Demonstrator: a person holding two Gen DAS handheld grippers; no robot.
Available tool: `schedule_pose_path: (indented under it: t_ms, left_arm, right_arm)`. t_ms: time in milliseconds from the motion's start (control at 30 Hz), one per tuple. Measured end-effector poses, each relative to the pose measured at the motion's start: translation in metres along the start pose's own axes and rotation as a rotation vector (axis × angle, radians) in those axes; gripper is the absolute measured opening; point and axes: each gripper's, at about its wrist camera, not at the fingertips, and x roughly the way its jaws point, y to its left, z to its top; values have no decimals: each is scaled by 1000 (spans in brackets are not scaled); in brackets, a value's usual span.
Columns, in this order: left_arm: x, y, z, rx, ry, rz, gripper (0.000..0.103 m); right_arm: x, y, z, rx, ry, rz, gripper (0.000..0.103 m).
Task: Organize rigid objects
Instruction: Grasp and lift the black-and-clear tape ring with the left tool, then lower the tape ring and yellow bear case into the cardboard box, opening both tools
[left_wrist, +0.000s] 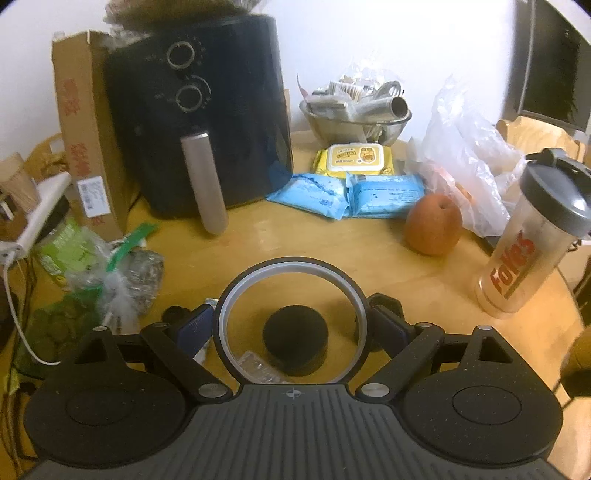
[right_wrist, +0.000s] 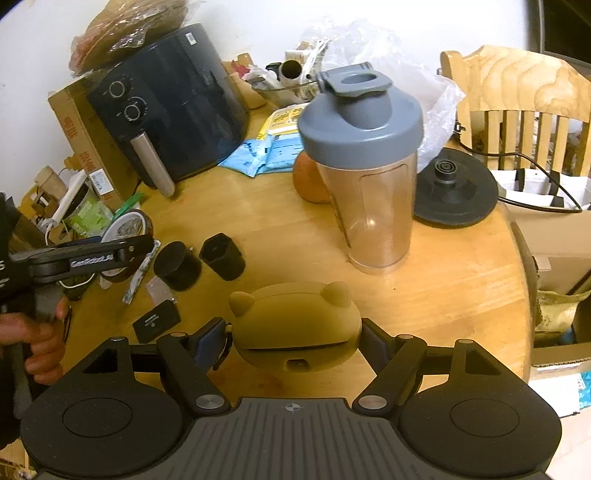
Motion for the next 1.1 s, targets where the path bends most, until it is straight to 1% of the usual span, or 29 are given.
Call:
schedule_pose_path:
  t_ms: [200, 433, 500, 567, 633, 700, 800, 1100]
  left_arm:
    - [-27, 5, -8, 22, -33, 16, 91]
    - [-52, 15, -20, 1, -34, -8, 90]
    - [-60, 15, -23, 8, -40, -10, 90]
    - [-68, 15, -27, 11, -50, -28, 90]
    - [-75, 15, -30, 15, -38, -40, 91]
    - [-82, 15, -34, 11, -37, -21, 91]
    - [-91, 17, -40, -3, -34, -13, 91]
    - [-116, 21, -65, -21, -14, -40, 91]
  right_arm:
    - [-1, 9, 1, -25, -3, 23, 79]
    - [-2, 20, 0, -53, -4, 48, 79]
    - [-2, 23, 0, -62, -3, 56, 79]
    - [-3, 27, -1, -73, -3, 62, 79]
    - [-4, 30, -2, -82, -3, 69, 79]
    - [-5, 34, -3, -90, -3, 76, 79]
    - [-7, 39, -5, -100, -4, 85, 79]
    - [-16, 52, -14, -131, -3, 108, 79]
